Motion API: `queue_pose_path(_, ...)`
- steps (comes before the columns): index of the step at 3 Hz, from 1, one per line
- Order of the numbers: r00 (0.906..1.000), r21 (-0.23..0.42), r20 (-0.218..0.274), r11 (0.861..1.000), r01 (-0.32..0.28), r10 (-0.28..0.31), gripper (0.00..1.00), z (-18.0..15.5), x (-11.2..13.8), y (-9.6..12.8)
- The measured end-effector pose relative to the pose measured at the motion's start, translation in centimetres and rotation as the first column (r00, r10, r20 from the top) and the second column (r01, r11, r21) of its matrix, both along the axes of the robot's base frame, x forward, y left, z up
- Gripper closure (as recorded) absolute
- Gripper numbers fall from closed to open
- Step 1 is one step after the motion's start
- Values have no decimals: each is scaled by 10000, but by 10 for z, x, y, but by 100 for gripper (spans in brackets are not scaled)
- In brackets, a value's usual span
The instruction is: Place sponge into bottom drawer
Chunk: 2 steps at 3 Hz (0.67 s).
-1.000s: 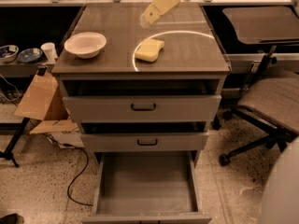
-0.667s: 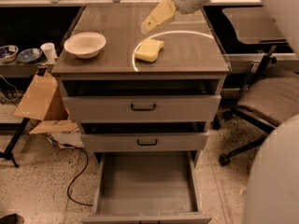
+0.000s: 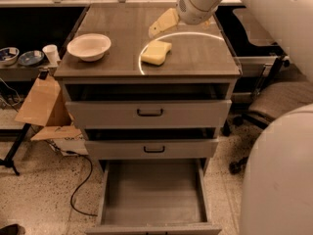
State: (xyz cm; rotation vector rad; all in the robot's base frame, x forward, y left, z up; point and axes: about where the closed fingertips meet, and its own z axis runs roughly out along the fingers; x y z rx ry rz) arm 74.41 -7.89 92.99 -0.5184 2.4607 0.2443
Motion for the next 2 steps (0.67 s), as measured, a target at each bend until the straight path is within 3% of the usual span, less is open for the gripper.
queue_pose_path(2, 9907, -298, 201, 9904, 1351, -1346, 0, -30, 4, 69)
